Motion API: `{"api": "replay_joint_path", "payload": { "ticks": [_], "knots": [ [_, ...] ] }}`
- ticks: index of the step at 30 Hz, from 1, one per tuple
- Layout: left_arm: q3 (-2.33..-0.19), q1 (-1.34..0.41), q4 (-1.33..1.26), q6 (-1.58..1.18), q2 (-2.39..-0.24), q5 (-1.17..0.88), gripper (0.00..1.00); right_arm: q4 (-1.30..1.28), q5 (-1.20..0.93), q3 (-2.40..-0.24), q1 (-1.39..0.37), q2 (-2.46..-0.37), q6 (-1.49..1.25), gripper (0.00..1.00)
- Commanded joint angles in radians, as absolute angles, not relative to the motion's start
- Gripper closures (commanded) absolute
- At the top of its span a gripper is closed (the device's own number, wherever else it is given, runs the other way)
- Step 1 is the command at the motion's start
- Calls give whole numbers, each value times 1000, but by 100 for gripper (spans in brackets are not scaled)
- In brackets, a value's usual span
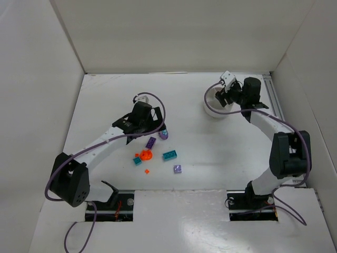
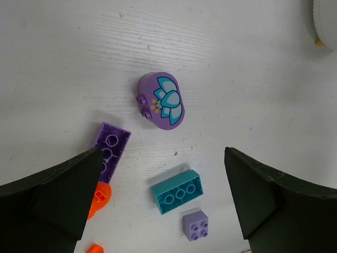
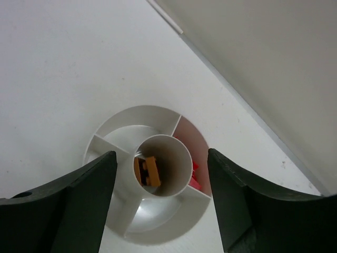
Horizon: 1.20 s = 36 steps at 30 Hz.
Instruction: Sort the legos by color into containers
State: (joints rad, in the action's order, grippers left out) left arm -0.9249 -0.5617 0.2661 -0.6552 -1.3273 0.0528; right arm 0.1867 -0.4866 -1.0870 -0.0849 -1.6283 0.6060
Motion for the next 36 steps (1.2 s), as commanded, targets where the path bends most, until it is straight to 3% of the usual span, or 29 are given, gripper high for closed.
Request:
{"api": "replay_joint_path", "payload": {
  "ticks": [1,14,25,31,36],
  "knots": [
    [-982,-566,273,-663,-1344,48,1,253,-476,-1049,-78,-1491,609,25],
    [-1055,-566,261,-673,-1505,91,1,177,-483,-887,-78,-1241,548,25],
    [-1157,-577,307,-770,-1684,141,25,-87,-227,-762,-78,-983,538,21],
    [-1216,-607,340,-779,-1753,187,28,-166,-177,-752,-78,-953,538,21],
    [-1250,-638,377,-790,-1818,213,38,-189,-157,-752,-69,-943,538,20]
  ]
}}
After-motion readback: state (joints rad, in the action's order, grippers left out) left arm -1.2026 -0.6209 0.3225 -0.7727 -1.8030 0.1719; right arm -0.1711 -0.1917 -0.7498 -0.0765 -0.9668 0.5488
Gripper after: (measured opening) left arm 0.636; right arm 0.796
